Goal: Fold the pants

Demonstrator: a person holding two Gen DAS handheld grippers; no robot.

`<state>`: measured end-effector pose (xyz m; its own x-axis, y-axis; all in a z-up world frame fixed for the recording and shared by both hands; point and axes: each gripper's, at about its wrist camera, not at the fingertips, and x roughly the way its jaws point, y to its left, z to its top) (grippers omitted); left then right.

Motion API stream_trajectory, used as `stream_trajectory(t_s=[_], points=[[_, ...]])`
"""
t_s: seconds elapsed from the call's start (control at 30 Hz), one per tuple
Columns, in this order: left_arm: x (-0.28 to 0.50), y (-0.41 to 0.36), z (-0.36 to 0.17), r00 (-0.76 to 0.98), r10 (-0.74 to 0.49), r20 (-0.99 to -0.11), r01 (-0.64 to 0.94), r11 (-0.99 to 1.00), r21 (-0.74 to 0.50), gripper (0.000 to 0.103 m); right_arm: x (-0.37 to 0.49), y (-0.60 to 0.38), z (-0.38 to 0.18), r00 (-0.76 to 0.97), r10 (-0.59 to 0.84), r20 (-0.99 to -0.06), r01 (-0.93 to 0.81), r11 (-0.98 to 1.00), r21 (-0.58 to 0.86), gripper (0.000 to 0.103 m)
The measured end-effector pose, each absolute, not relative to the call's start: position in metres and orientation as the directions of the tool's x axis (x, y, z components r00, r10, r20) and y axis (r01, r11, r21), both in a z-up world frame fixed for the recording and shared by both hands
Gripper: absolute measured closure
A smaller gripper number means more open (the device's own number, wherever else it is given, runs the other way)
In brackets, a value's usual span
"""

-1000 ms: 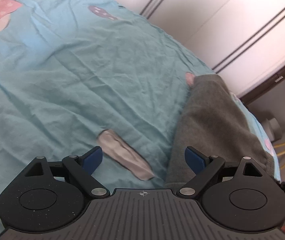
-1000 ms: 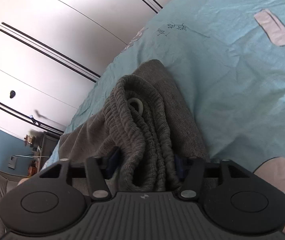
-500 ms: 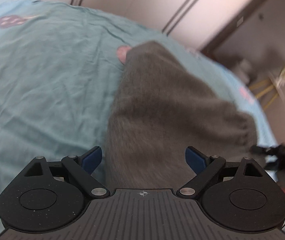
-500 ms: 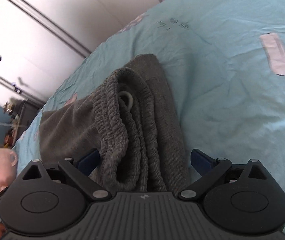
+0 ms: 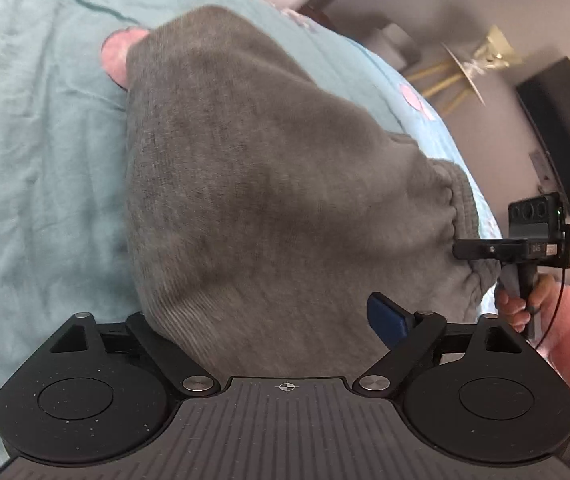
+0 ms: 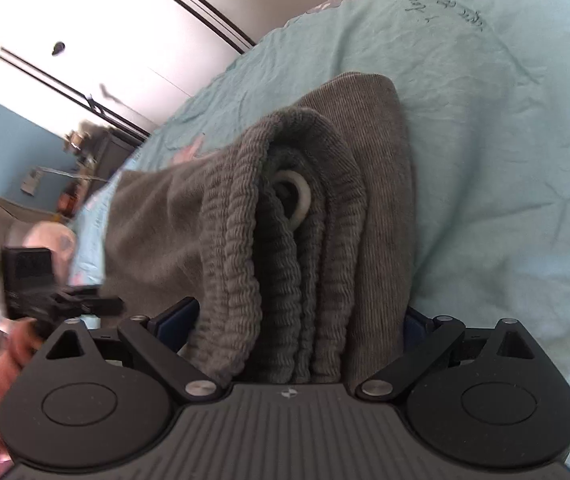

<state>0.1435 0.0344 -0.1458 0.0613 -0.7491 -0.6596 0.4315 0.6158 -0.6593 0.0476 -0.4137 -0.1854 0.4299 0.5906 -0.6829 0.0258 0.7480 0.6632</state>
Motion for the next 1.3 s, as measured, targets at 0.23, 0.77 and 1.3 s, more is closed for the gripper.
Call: stream_trajectory(t_s=[0.23, 0.77, 1.3], points=[[0.160, 0.029, -0.155, 0.087, -0.786, -0.612, 0.262, 0.611, -0.747, 0.008, 0.056, -0.408, -0.198, 0.420, 0.650, -0.633, 0.013, 0.693, 0.721, 0.006], [0.147, -0.003, -0.057, 0.354, -0.667, -0.655, 0.367, 0.744, -0.559, 0.077, 0.061, -0.360, -0.122, 0.610, 0.518, -0.600, -0.031, 0.772, 0.635, 0.046], [0.205, 0.037, -0.087, 0.531, -0.342, -0.775, 0.109, 0.935, -0.338, 0.042, 0.163, -0.391, -0.112, 0.619, 0.171, -0.767, 0.102, 0.951, 0.293, 0.025]])
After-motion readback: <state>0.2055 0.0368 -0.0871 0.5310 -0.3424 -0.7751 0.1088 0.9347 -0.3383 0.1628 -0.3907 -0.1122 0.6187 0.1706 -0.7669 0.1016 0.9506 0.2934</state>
